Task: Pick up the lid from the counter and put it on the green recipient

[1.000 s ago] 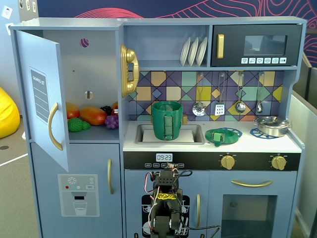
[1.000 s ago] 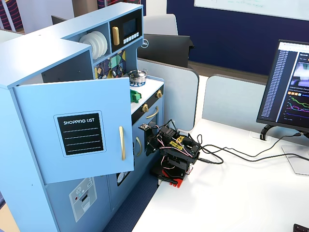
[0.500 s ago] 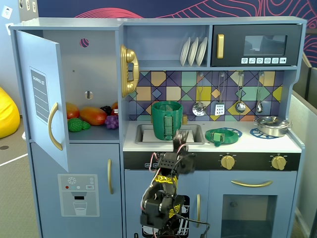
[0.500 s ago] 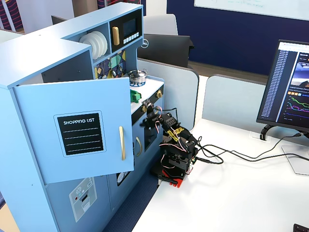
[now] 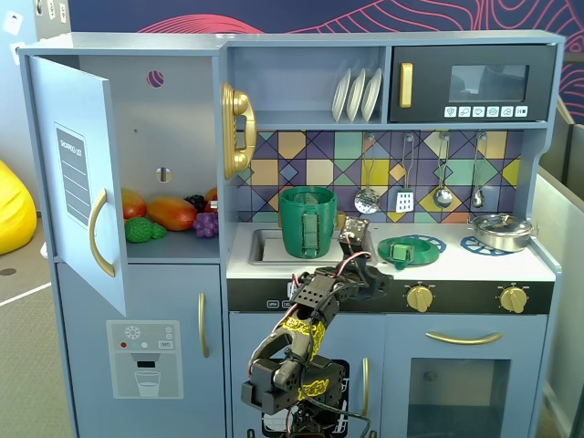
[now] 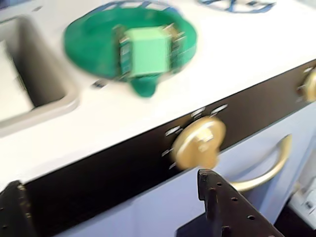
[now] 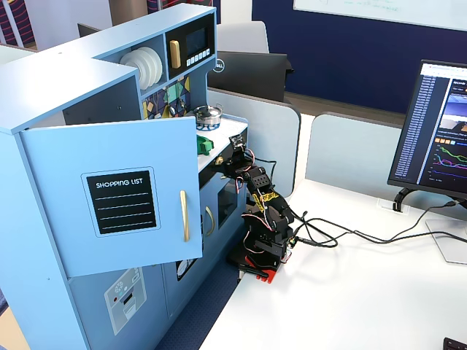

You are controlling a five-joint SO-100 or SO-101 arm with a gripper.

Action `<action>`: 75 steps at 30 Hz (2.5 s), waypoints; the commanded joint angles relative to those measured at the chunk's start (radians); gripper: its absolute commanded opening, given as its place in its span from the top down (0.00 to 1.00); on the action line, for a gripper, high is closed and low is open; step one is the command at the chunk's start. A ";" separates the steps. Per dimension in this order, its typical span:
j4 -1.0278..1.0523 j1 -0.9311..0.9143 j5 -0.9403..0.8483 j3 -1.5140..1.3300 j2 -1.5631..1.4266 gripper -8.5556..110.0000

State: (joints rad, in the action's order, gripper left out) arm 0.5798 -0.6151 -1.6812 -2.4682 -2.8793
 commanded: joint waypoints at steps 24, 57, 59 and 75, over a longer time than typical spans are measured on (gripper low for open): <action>-0.388 0.008 0.041 0.377 0.620 0.61; -0.413 0.063 0.202 0.721 1.028 0.93; -0.416 0.067 0.199 0.738 1.028 0.93; -0.284 0.152 0.115 0.983 0.833 0.93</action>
State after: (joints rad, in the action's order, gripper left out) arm 0.2255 -0.4955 -1.5447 -1.6521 -1.9328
